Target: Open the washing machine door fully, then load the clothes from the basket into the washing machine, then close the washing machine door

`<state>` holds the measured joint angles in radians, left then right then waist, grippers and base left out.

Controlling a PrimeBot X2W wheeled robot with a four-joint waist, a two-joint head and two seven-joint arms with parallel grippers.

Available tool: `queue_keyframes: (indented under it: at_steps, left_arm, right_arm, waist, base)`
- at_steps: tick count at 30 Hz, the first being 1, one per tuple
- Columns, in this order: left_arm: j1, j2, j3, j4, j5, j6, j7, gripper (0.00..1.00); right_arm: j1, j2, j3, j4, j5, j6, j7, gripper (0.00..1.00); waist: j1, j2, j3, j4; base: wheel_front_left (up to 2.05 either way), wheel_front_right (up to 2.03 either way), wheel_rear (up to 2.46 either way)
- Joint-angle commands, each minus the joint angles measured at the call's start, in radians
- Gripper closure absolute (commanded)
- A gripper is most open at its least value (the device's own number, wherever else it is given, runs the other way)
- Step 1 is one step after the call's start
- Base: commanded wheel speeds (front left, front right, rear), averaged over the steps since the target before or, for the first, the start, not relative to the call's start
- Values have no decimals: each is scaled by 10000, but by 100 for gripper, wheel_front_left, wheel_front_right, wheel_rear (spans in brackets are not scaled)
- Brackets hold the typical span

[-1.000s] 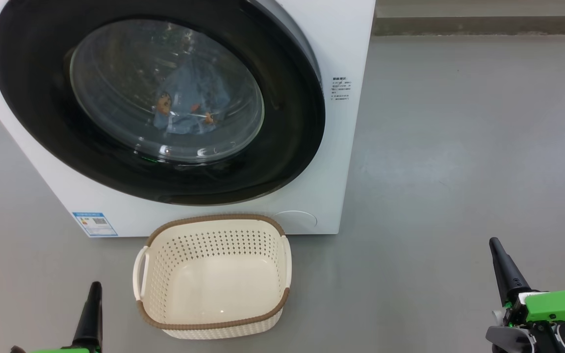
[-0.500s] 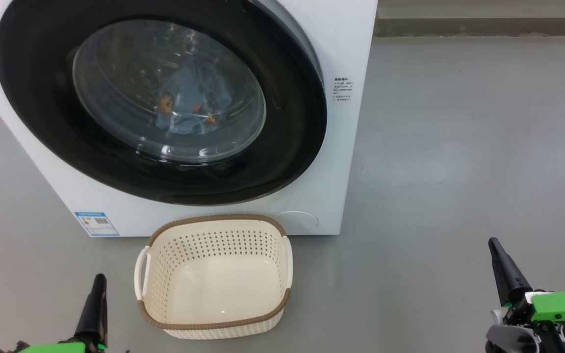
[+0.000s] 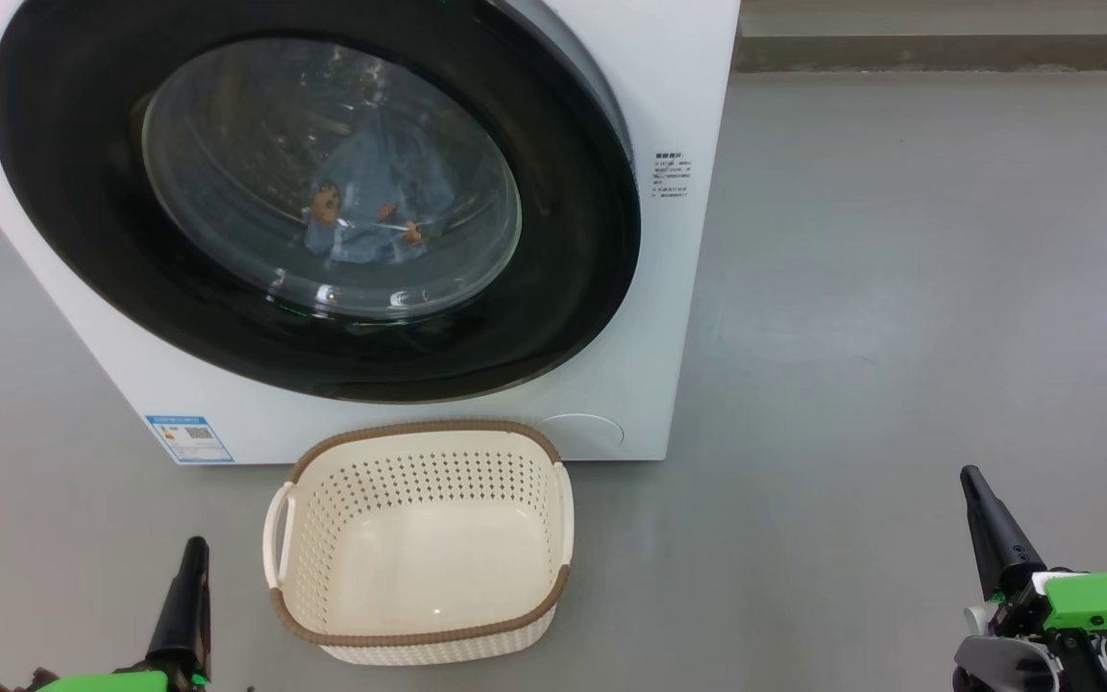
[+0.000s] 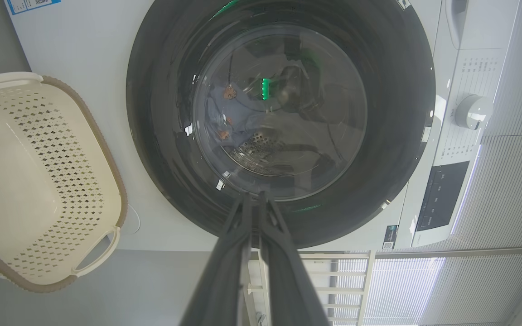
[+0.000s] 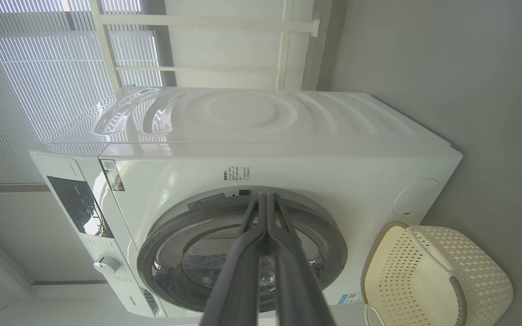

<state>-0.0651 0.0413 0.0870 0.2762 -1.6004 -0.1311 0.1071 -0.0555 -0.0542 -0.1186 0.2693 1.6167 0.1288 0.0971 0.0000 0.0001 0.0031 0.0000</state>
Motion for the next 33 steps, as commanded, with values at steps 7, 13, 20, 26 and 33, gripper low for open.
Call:
queue_keyframes:
  at_steps: [7,13,20,26,33]
  left_arm:
    - [-428,89,270,-314,-80,4,63,100]
    - [-428,89,270,-314,-81,4,62,100]
    - [-428,89,269,-314,-81,4,62,100]
    - [-428,89,269,-314,-81,4,62,100]
    - [-428,89,269,-314,-81,4,62,100]
  right_arm:
    - [-515,-39,151,-251,4,19,78,100]
    - [-515,-33,142,-251,-4,19,86,100]
    - [-516,-27,133,-250,-11,19,93,100]
    - [-517,-21,125,-250,-18,19,99,100]
    - [-518,-15,116,-249,-25,19,106,100]
  waist:
    - [0,-1,0,0]
    - [0,-1,0,0]
    - [0,-1,0,0]
    - [0,-1,0,0]
    - [0,-1,0,0]
  base:
    - [0,0,0]
    - [0,0,0]
    - [0,0,0]
    - [0,0,0]
    - [0,0,0]
